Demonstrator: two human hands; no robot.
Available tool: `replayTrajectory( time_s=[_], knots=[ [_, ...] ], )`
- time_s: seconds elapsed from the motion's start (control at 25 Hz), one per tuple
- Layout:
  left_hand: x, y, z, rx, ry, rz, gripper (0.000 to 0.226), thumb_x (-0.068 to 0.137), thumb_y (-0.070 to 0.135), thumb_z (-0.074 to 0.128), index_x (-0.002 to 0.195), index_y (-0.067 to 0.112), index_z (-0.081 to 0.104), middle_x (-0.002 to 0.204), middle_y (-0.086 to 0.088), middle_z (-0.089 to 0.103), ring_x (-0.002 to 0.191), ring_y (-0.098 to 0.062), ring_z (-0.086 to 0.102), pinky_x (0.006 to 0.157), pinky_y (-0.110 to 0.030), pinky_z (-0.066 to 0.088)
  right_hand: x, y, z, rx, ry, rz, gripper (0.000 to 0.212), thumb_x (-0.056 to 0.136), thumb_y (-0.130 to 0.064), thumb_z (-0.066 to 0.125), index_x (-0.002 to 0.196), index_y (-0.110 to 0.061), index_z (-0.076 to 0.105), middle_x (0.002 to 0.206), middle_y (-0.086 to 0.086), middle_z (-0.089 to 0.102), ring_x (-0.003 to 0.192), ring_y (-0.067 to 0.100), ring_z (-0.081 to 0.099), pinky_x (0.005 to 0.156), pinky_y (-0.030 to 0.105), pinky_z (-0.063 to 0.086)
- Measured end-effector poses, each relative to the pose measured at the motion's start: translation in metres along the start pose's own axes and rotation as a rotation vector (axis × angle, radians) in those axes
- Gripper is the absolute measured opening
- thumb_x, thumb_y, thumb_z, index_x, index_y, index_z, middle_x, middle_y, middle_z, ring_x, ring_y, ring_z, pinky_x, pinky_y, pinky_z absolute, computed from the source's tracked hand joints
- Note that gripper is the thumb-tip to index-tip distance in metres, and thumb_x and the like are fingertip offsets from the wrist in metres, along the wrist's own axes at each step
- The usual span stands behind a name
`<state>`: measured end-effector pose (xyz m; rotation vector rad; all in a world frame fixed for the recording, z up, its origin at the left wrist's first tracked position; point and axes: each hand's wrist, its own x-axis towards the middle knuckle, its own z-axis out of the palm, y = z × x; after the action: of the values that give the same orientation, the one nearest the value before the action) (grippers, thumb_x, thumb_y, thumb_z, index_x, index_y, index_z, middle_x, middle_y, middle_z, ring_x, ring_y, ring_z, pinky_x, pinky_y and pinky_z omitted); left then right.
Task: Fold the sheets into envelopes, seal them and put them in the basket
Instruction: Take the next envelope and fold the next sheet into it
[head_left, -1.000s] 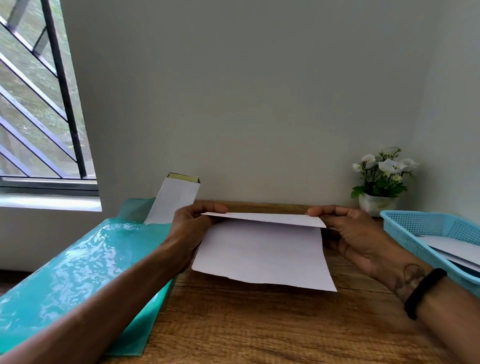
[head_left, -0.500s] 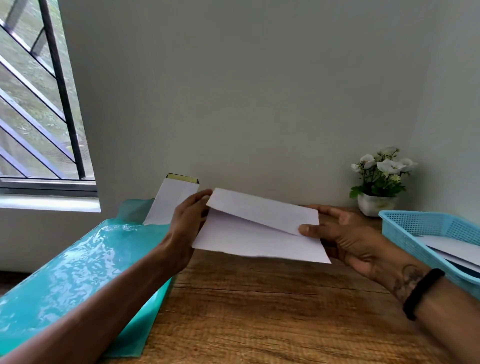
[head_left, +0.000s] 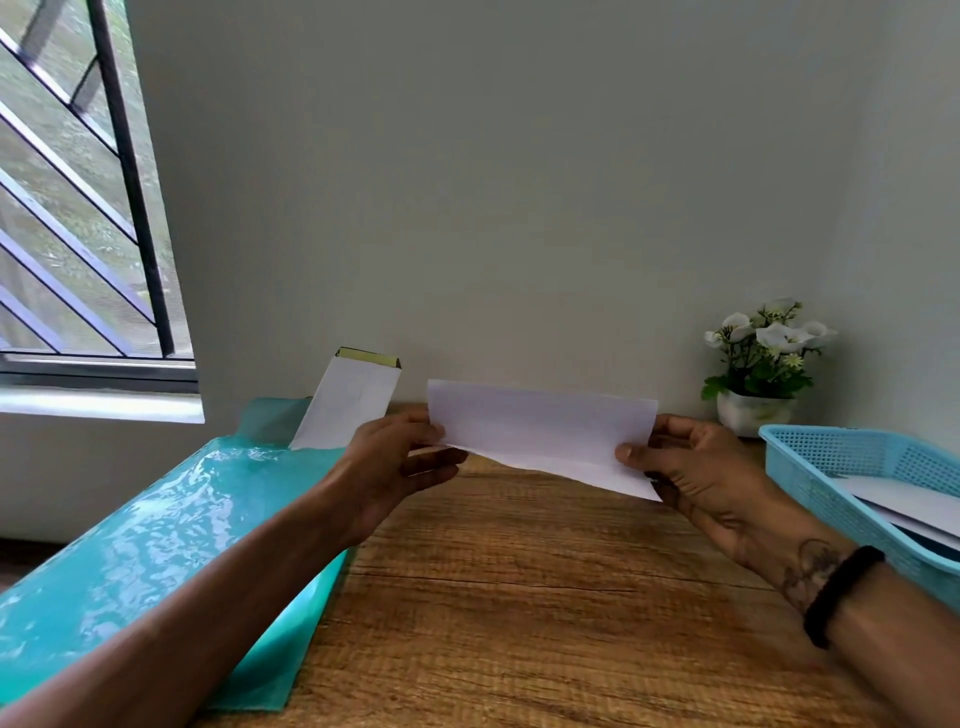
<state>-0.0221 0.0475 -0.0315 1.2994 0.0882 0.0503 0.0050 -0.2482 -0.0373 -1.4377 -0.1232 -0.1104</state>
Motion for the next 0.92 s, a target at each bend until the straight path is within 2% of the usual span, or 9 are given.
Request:
replayTrajectory(
  time_s=[0.12, 0.2, 0.32, 0.4, 0.48, 0.52, 0.6, 0.72, 0.92],
  knots=[
    [0.003, 0.001, -0.003, -0.192, -0.014, -0.059, 0.033, 0.099, 0.022, 0.061, 0.126, 0.003, 0.061, 0.121, -0.026, 0.069, 0.106, -0.037, 0.074, 0.094, -0.046, 0.060, 0.000, 0.008, 0.001, -0.046, 0.035, -0.060, 0.031, 0.078, 0.012, 0.078, 0.104, -0.004, 0.078, 0.102, 0.015, 0.080, 0.100, 0.033, 0.075, 0.086, 0.041, 0.061],
    [0.005, 0.002, -0.004, -0.234, -0.032, -0.083, 0.046, 0.093, 0.031, 0.073, 0.128, 0.004, 0.062, 0.125, -0.025, 0.067, 0.113, -0.038, 0.071, 0.096, -0.048, 0.060, -0.003, 0.010, 0.006, -0.150, 0.019, -0.102, 0.023, 0.080, 0.011, 0.077, 0.093, -0.008, 0.082, 0.097, 0.006, 0.082, 0.101, 0.026, 0.075, 0.088, 0.038, 0.060],
    [0.005, -0.001, -0.002, -0.154, -0.055, -0.049, 0.035, 0.088, 0.010, 0.078, 0.120, 0.008, 0.068, 0.134, -0.025, 0.064, 0.114, -0.037, 0.071, 0.087, -0.046, 0.065, -0.007, 0.012, 0.014, -0.198, 0.017, -0.103, 0.027, 0.087, 0.011, 0.069, 0.082, -0.011, 0.084, 0.097, -0.002, 0.083, 0.101, 0.015, 0.075, 0.089, 0.031, 0.059],
    [0.007, -0.004, -0.002, -0.086, -0.053, -0.032, 0.040, 0.088, -0.001, 0.075, 0.124, 0.013, 0.068, 0.135, -0.021, 0.062, 0.114, -0.039, 0.070, 0.085, -0.046, 0.065, -0.006, 0.008, 0.017, -0.033, 0.011, -0.018, 0.030, 0.096, 0.007, 0.054, 0.095, -0.005, 0.082, 0.107, 0.006, 0.081, 0.106, 0.021, 0.073, 0.086, 0.034, 0.060],
    [0.009, -0.005, -0.004, -0.065, -0.035, 0.012, 0.056, 0.082, 0.000, 0.078, 0.133, 0.020, 0.064, 0.138, -0.014, 0.059, 0.116, -0.042, 0.068, 0.085, -0.053, 0.064, -0.009, 0.000, 0.017, 0.212, -0.042, 0.073, 0.031, 0.099, 0.000, 0.046, 0.110, -0.004, 0.074, 0.114, 0.013, 0.077, 0.103, 0.026, 0.071, 0.080, 0.037, 0.060],
    [0.009, -0.004, -0.004, -0.054, -0.022, 0.050, 0.062, 0.077, 0.003, 0.081, 0.134, 0.021, 0.063, 0.138, -0.011, 0.059, 0.117, -0.043, 0.068, 0.088, -0.056, 0.063, -0.010, -0.004, 0.017, 0.288, -0.072, 0.094, 0.027, 0.100, -0.007, 0.049, 0.115, -0.006, 0.072, 0.113, 0.014, 0.077, 0.100, 0.028, 0.072, 0.077, 0.040, 0.061],
    [0.010, -0.006, -0.003, -0.046, 0.005, 0.109, 0.067, 0.067, 0.012, 0.084, 0.130, 0.020, 0.062, 0.135, -0.011, 0.062, 0.117, -0.039, 0.069, 0.094, -0.057, 0.060, -0.015, -0.008, 0.016, 0.249, -0.144, 0.060, 0.023, 0.097, -0.018, 0.066, 0.118, -0.010, 0.071, 0.111, 0.012, 0.079, 0.097, 0.030, 0.076, 0.069, 0.041, 0.064],
    [0.006, -0.011, 0.004, 0.008, -0.003, 0.153, 0.067, 0.065, 0.020, 0.086, 0.128, 0.013, 0.063, 0.125, -0.012, 0.071, 0.112, -0.034, 0.073, 0.098, -0.053, 0.059, -0.022, -0.004, 0.021, 0.102, -0.207, 0.005, 0.032, 0.080, -0.010, 0.080, 0.111, -0.009, 0.074, 0.107, 0.008, 0.081, 0.095, 0.026, 0.079, 0.068, 0.039, 0.067],
    [0.007, -0.006, 0.002, 0.073, 0.038, 0.206, 0.035, 0.079, 0.017, 0.082, 0.112, 0.013, 0.073, 0.108, -0.008, 0.080, 0.100, -0.028, 0.077, 0.087, -0.044, 0.065, -0.024, 0.001, 0.026, 0.070, -0.087, -0.004, 0.019, 0.084, 0.005, 0.074, 0.098, -0.009, 0.073, 0.098, 0.014, 0.080, 0.086, 0.034, 0.079, 0.066, 0.037, 0.067]
  ],
)
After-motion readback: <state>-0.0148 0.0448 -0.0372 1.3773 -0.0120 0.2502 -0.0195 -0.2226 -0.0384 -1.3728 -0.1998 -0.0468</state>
